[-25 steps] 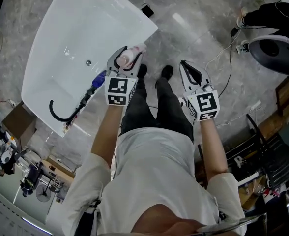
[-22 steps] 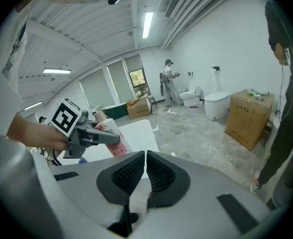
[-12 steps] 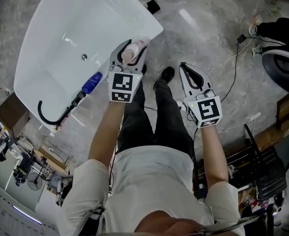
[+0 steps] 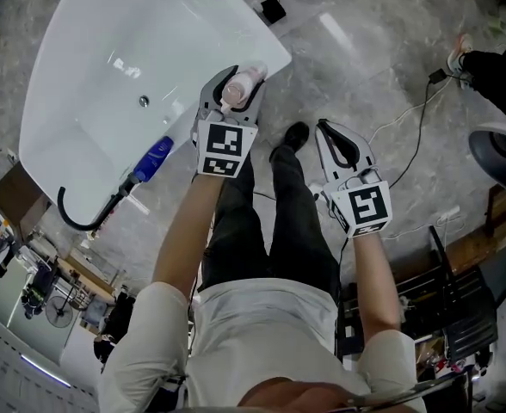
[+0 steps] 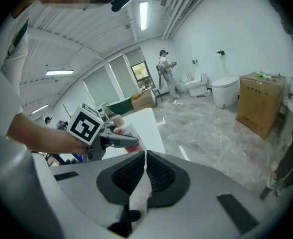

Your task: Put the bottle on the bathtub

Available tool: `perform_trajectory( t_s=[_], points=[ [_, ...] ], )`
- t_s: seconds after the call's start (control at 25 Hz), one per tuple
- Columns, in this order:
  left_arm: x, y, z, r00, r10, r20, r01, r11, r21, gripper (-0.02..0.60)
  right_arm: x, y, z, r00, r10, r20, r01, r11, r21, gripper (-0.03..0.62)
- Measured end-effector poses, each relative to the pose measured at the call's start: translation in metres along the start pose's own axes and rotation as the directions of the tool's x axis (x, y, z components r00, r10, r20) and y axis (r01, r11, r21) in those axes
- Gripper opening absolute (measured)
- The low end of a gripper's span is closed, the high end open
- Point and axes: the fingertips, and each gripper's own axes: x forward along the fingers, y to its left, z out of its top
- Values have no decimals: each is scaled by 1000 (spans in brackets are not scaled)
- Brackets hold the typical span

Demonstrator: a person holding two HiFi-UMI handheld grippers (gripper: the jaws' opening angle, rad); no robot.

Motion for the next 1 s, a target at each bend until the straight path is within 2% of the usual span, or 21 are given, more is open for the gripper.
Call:
perform_trajectory(
  t_s=[0.2,0.44,0.68,0.84,1.0],
  points=[
    [11,-2,-10,1000,1,-11,0,1000,31,224,5,-4,-9,1000,-5,-6,5,1000,20,35],
    [17,-5,-13,1000,0,10,0,997,84,227,9,-4,-22,1000,-3,-16,4,999,45,35],
    [16,-8,-16,1000,-5,24,2,995,104,238,10,-7,-29,1000,-17,-22,18,997,72,35],
    [20,-9,-19,1000,-8,22,5,994,112,270,8,-9,-30,999,-28,-19,29,996,82,35],
    [18,-5,-23,1000,-4,25,2,997,79,327,6,-9,-32,999,-38,-18,39,995,90,35]
  ],
)
